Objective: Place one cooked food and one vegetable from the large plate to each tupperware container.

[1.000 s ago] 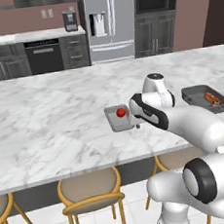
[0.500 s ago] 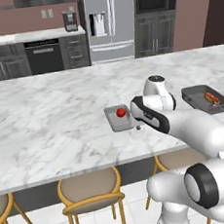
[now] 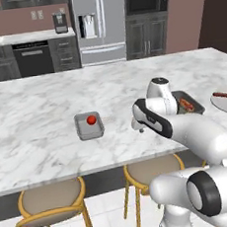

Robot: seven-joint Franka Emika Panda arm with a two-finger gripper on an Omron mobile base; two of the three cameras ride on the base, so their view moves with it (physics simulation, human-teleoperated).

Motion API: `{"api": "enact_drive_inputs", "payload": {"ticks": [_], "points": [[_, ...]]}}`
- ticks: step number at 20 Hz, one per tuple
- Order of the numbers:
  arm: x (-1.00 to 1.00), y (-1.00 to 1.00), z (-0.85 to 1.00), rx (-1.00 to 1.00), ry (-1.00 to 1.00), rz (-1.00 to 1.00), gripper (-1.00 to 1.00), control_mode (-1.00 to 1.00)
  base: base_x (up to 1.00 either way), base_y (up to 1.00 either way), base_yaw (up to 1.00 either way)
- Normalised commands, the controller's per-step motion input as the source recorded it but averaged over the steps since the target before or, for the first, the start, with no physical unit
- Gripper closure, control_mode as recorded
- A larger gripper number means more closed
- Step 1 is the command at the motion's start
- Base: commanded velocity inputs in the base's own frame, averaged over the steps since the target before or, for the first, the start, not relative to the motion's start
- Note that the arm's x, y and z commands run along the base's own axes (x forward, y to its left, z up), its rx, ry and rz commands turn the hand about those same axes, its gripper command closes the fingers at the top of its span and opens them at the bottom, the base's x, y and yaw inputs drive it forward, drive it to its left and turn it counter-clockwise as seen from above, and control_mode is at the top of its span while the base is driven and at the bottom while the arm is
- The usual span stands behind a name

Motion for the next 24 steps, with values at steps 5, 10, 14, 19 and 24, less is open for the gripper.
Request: {"api": "enact_drive_inputs", "payload": {"ticks": [5, 10, 14, 19, 24], "points": [[0.00, 0.00, 0.00, 0.00, 0.00, 0.00, -1.00, 1.00, 0.06, -1.00, 0.01], [0.00, 0.00, 0.00, 0.00, 0.00, 0.00, -1.00, 1.00, 0.17, -1.00, 0.02], [0.00, 0.00, 0.00, 0.00, 0.00, 0.00, -1.00, 1.00, 0.27, -0.97, 0.04], [0.00, 0.00, 0.00, 0.00, 0.00, 0.00, -1.00, 1.00, 0.43, -0.74, 0.04], [0.00, 0.00, 0.00, 0.00, 0.00, 0.00, -1.00, 1.00, 0.33, -0.25, 0.00]]}}
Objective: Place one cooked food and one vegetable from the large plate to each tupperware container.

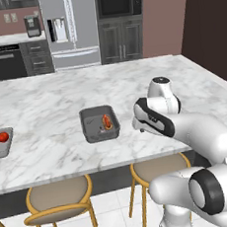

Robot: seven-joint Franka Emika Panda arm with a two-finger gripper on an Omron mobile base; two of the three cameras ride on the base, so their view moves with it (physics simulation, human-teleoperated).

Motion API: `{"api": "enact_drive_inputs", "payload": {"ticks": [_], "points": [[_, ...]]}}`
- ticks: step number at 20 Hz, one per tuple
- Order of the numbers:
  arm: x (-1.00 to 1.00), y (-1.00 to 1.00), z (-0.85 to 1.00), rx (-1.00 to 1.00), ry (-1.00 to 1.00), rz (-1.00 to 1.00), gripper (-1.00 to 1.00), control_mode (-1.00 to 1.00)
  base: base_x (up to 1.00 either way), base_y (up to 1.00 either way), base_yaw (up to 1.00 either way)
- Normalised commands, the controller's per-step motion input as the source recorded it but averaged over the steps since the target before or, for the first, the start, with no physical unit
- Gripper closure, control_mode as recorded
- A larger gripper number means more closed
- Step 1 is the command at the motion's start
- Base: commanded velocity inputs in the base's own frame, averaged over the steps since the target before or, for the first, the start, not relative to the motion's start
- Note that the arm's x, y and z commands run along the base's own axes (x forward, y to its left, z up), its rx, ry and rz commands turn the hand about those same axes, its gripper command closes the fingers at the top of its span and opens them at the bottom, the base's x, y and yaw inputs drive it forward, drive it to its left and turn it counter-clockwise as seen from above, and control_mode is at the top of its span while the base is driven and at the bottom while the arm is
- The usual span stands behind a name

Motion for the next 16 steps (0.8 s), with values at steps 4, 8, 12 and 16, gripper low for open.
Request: {"api": "enact_drive_inputs", "payload": {"ticks": [4, 8, 12, 16], "points": [[0.00, 0.00, 0.00, 0.00, 0.00, 0.00, -1.00, -1.00, 0.01, -0.07, -0.02], [0.24, -0.06, 0.05, 0.00, 0.04, 0.01, -1.00, -1.00, 0.00, 0.00, 0.00], [0.52, -0.56, 0.10, -0.16, 0.12, 0.00, -1.00, -1.00, 0.00, 0.00, 0.00], [0.86, -0.87, 0.00, -0.12, 0.05, 0.06, -1.00, -1.00, 0.00, 0.00, 0.00]]}}
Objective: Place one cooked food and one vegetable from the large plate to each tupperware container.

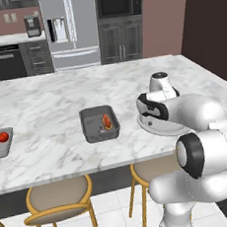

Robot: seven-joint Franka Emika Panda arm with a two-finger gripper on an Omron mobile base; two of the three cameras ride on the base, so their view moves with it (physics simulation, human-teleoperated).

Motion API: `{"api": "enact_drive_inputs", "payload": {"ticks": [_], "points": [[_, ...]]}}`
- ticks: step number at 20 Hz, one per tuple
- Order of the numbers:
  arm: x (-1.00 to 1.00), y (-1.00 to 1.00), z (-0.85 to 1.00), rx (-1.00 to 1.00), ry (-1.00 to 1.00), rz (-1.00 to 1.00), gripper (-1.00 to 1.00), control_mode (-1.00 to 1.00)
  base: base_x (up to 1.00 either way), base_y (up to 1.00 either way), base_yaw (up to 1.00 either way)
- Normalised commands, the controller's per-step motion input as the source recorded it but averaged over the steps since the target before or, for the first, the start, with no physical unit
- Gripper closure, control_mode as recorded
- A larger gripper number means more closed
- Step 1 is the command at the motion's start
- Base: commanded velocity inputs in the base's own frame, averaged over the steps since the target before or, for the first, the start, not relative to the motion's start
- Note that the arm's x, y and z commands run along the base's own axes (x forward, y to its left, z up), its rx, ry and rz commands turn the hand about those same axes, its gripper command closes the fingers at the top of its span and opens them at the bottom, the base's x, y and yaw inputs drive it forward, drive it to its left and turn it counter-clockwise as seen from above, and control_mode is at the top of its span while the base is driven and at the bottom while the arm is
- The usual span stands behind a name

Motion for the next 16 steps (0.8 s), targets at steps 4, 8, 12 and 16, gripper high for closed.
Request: {"api": "enact_drive_inputs", "payload": {"ticks": [4, 8, 12, 16], "points": [[0.88, -0.87, 0.02, 0.02, 0.00, 0.21, -1.00, -1.00, 0.00, 0.00, 0.00], [0.87, -0.60, 0.04, 0.02, -0.02, 0.29, -1.00, -1.00, 0.00, 0.00, 0.00], [0.67, -0.13, -0.12, -0.08, 0.00, 0.21, -1.00, -1.00, 0.00, 0.00, 0.00], [0.45, -0.09, -0.36, -0.15, -0.01, 0.21, -1.00, -1.00, 0.00, 0.00, 0.00]]}}
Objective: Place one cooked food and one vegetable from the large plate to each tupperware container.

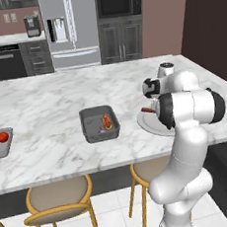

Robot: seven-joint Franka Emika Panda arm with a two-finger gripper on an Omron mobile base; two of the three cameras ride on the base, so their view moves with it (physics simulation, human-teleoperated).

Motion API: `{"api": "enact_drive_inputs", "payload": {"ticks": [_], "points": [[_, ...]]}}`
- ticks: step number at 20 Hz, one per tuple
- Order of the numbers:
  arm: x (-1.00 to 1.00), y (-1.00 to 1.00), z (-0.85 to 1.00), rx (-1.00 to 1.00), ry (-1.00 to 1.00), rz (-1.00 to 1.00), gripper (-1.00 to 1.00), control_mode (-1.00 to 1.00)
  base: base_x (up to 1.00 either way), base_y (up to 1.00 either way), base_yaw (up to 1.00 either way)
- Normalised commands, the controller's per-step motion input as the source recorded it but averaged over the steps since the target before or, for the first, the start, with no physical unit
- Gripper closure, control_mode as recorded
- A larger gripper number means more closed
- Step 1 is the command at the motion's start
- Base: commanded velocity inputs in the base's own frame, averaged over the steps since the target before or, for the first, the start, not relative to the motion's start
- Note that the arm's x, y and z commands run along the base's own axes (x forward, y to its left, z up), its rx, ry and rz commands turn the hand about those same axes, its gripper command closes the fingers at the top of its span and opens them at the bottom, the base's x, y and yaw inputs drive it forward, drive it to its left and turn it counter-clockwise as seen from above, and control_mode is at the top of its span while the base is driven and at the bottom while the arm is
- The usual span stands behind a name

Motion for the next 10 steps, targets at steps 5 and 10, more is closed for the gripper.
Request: {"api": "enact_drive_inputs", "payload": {"ticks": [5, 10], "points": [[0.25, -0.02, -0.02, -0.04, 0.02, 0.10, -1.00, -1.00, 0.00, 0.00, 0.00], [0.46, -0.02, -0.31, 0.02, 0.00, 0.00, -1.00, -1.00, 0.00, 0.00, 0.00]]}}
